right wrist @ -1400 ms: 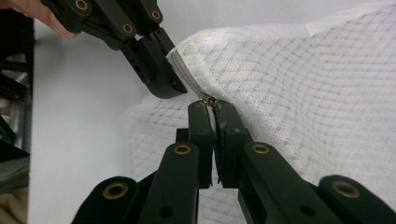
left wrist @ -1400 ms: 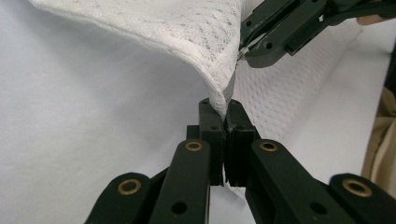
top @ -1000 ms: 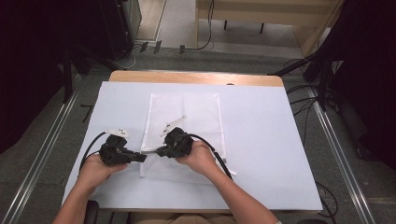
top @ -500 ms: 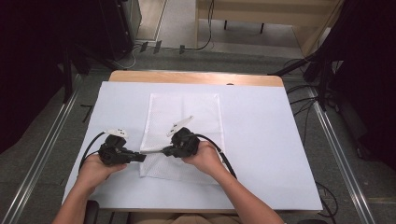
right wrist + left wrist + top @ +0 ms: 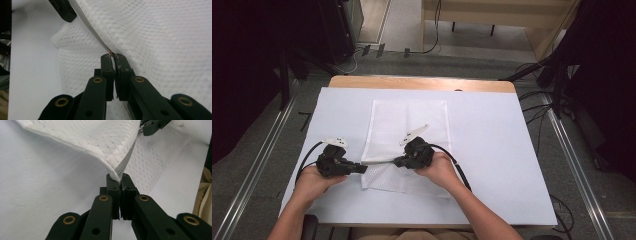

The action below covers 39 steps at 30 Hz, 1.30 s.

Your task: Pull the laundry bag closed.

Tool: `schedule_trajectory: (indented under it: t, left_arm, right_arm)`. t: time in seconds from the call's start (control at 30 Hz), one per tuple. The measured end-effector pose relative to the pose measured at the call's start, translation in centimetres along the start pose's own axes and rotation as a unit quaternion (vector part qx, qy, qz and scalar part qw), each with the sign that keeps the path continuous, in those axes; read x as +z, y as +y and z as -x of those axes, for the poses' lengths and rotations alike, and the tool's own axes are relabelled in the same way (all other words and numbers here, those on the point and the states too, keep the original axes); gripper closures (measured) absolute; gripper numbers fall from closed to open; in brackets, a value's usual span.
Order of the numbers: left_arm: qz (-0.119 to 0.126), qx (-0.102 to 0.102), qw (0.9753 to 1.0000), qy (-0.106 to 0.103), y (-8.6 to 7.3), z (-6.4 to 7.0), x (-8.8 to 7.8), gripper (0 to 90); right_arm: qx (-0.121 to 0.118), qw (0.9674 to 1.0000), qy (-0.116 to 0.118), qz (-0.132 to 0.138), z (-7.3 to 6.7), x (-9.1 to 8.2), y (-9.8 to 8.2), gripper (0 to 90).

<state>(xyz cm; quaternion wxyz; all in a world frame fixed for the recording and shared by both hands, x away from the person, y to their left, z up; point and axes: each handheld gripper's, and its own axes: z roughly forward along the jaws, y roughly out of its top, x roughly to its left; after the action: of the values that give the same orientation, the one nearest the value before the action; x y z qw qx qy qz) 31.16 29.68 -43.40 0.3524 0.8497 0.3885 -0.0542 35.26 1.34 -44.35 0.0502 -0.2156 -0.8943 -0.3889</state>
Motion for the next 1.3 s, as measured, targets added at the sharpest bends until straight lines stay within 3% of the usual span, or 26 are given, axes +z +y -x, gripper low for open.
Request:
schedule_trajectory:
  t: [1.03,1.3]
  left_arm:
    - [0.0,-0.003,1.0,0.003,-0.2,-0.1,-0.3,88.9]
    - [0.002,-0.007,1.0,0.001,-0.3,-0.3,-0.3,88.8]
  right_arm:
    - [0.014,0.9995,-0.027,-0.008,1.5,-2.0,-2.4,88.3]
    - [0.029,0.999,-0.034,-0.006,2.1,-3.0,-3.3,88.3]
